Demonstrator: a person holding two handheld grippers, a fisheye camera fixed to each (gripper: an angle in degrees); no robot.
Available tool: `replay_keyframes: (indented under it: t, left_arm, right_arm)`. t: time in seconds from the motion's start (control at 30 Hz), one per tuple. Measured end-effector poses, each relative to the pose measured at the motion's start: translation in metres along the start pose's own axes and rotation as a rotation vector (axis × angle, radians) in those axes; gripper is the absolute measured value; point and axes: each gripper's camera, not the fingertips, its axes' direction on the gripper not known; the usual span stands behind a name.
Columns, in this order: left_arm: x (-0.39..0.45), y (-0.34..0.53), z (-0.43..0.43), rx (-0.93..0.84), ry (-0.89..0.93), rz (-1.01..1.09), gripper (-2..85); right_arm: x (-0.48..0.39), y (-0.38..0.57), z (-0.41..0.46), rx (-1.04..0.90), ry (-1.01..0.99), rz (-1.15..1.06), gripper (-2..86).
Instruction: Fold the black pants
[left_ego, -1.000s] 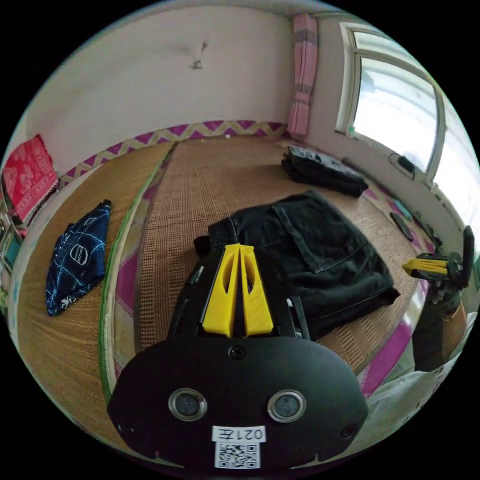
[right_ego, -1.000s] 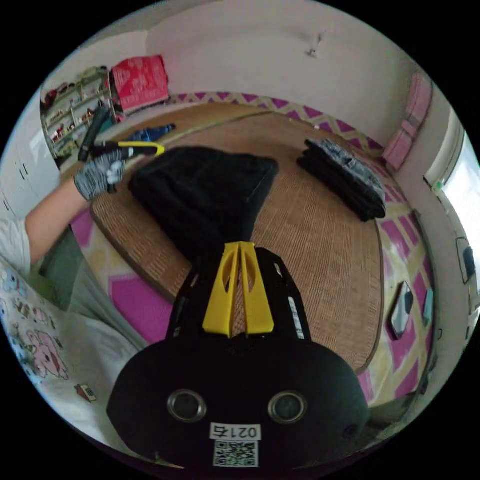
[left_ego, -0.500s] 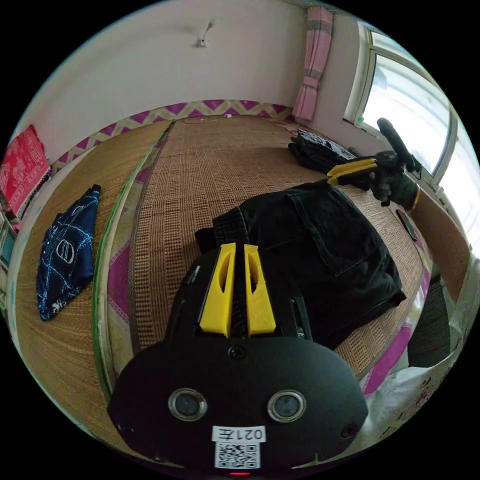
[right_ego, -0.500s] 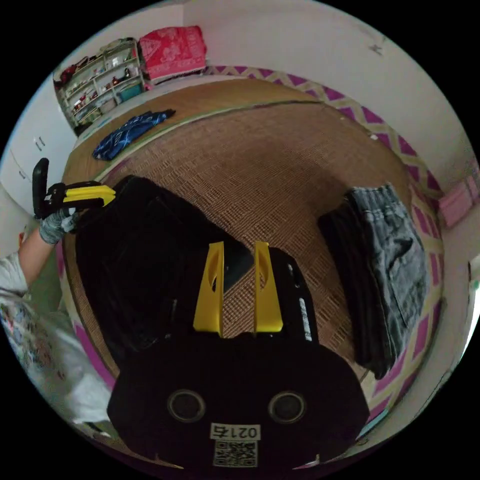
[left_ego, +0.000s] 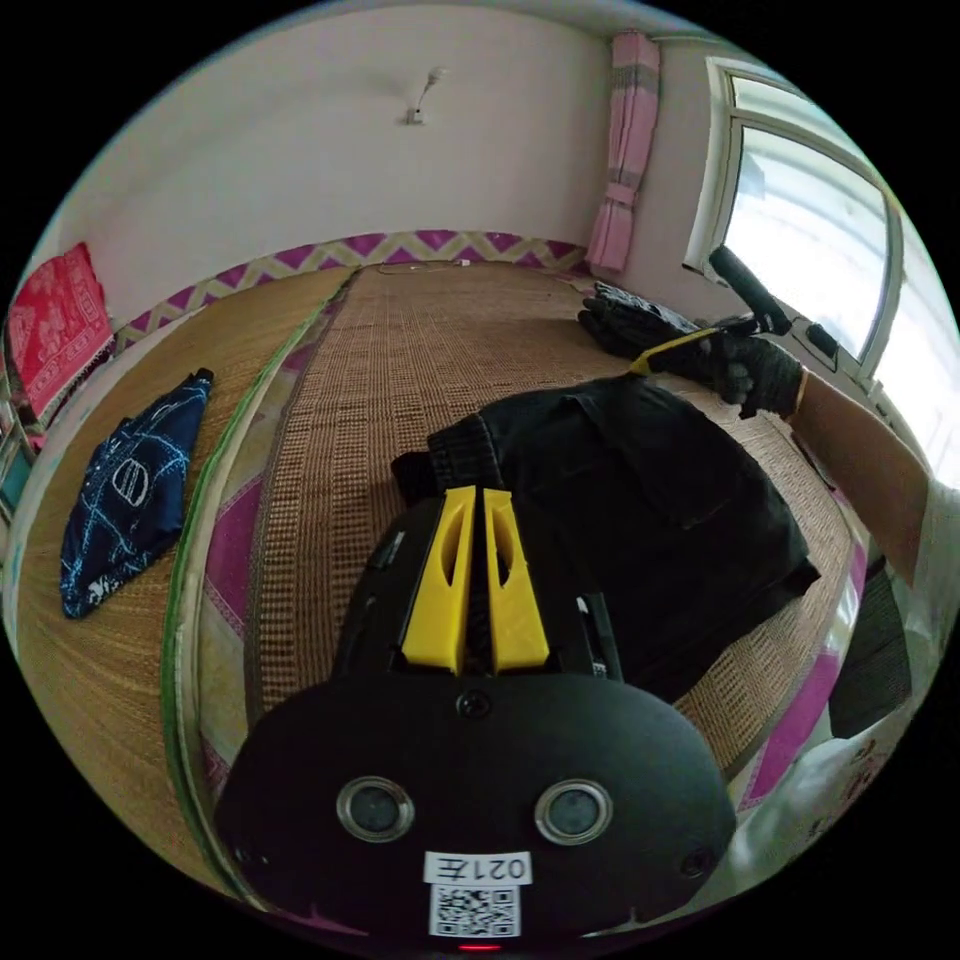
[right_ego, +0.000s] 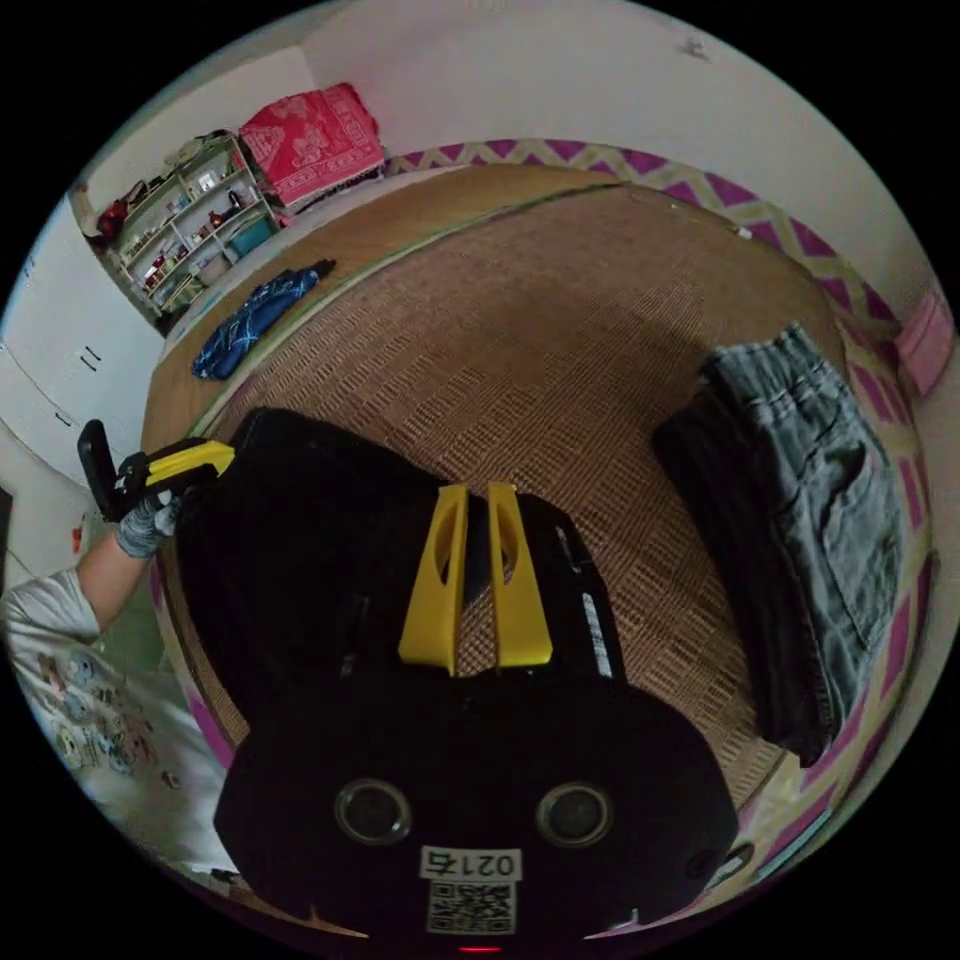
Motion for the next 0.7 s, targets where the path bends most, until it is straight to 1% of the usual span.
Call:
replay_keyframes:
  t: [0.07, 0.13, 0.17, 0.2, 0.23, 0.27, 0.3, 0.37, 0.47, 0.57, 0.63, 0.7]
  left_arm:
    - [-0.019, -0.001, -0.007, 0.008, 0.015, -0.064, 0.0]
    - [-0.041, -0.001, -0.015, 0.009, 0.025, -0.127, 3.1]
    - [-0.057, -0.001, -0.014, -0.039, 0.059, -0.166, 7.9]
    - [-0.072, -0.001, -0.009, -0.092, 0.131, -0.210, 11.6]
    - [-0.080, 0.000, -0.007, -0.109, 0.177, -0.235, 13.4]
    - [-0.094, 0.002, -0.002, -0.125, 0.273, -0.282, 14.5]
    - [-0.107, 0.005, 0.004, -0.143, 0.360, -0.328, 15.4]
    - [-0.120, 0.005, 0.016, -0.178, 0.456, -0.363, 16.3]
    - [-0.134, 0.002, 0.030, -0.210, 0.494, -0.391, 16.7]
    - [-0.147, -0.008, 0.041, -0.228, 0.554, -0.417, 16.5]
    - [-0.152, -0.015, 0.049, -0.258, 0.568, -0.432, 15.2]
    - [-0.151, -0.026, 0.065, -0.333, 0.617, -0.415, 13.3]
  right_arm:
    - [-0.004, 0.005, -0.029, 0.065, -0.037, -0.048, 5.3]
    - [-0.009, 0.013, -0.037, 0.040, -0.064, -0.092, 5.7]
    - [-0.011, 0.021, -0.038, 0.010, -0.038, -0.109, 6.3]
    - [-0.010, 0.025, -0.038, -0.001, -0.007, -0.105, 6.6]
    - [-0.003, 0.035, -0.039, -0.017, 0.043, -0.066, 7.4]
    - [0.013, 0.046, -0.042, -0.013, 0.024, 0.003, 8.3]
    - [0.025, 0.051, -0.044, -0.012, -0.010, 0.050, 8.6]
    - [0.080, 0.073, -0.038, -0.016, -0.250, 0.249, 10.6]
    - [0.136, 0.097, -0.010, -0.053, -0.490, 0.405, 13.8]
    - [0.166, 0.107, 0.008, -0.051, -0.603, 0.451, 14.3]
    - [0.175, 0.104, 0.014, -0.057, -0.635, 0.443, 13.8]
    - [0.178, 0.098, 0.027, -0.072, -0.695, 0.427, 13.0]
